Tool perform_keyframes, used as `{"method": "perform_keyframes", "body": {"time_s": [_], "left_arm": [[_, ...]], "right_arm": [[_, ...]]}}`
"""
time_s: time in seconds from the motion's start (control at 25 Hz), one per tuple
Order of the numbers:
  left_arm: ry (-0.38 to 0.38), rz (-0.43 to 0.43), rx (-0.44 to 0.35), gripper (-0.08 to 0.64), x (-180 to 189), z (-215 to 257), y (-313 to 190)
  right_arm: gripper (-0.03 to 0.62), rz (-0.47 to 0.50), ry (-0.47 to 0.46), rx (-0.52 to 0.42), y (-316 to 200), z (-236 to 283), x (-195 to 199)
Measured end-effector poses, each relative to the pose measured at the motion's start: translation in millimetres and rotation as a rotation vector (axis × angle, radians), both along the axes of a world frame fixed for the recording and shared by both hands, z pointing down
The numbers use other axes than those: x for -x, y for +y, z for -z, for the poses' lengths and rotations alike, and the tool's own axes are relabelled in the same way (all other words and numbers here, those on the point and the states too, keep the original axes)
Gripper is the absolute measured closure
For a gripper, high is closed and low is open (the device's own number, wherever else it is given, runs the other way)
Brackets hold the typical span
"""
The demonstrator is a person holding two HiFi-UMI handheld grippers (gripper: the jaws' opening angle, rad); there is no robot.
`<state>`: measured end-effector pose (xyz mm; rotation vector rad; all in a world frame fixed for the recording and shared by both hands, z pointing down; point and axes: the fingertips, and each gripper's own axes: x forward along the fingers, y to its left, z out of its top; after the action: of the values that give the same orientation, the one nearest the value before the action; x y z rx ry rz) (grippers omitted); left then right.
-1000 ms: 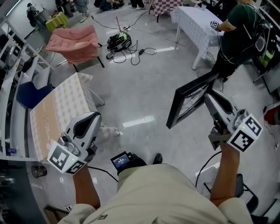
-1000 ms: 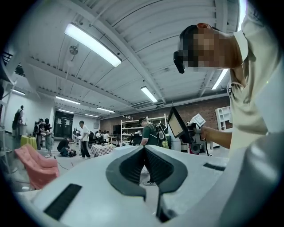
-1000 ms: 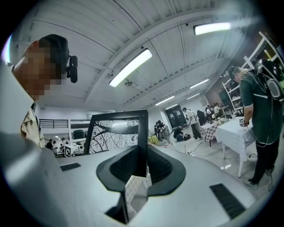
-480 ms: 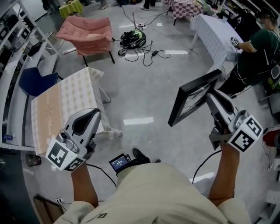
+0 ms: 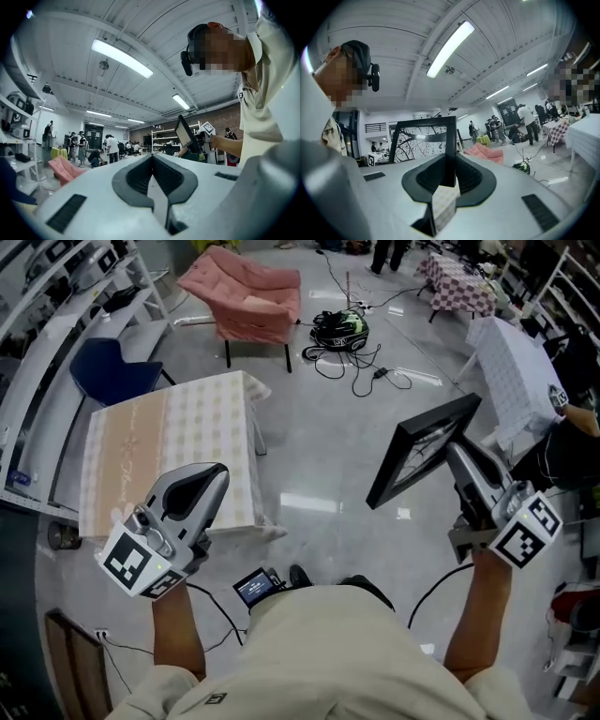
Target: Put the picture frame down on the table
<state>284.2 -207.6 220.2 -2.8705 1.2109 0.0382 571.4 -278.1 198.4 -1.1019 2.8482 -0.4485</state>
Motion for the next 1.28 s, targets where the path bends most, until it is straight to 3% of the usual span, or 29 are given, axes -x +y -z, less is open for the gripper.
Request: {"method": "perform_keyframes", "body": {"time_s": [0.4, 0.92, 1.28], "left_arm": [[0.002, 0.237, 0.023, 0.552, 88.4, -8.0, -0.6], [-0.02, 0.634, 0.06, 0.552, 123.9, -11.2, 2.7], [-0.045, 0.804, 0.051, 0.552, 167.6, 8.5, 49.3]], "right_arm": [[0.531, 0.272, 0.034, 0.016, -67.9, -6.2, 124.6], [0.531, 0.67, 0.018, 0.023, -152.4, -24.0, 243.6], [0.531, 0.79, 0.016, 0.016, -140.6, -12.7, 315.1]]}}
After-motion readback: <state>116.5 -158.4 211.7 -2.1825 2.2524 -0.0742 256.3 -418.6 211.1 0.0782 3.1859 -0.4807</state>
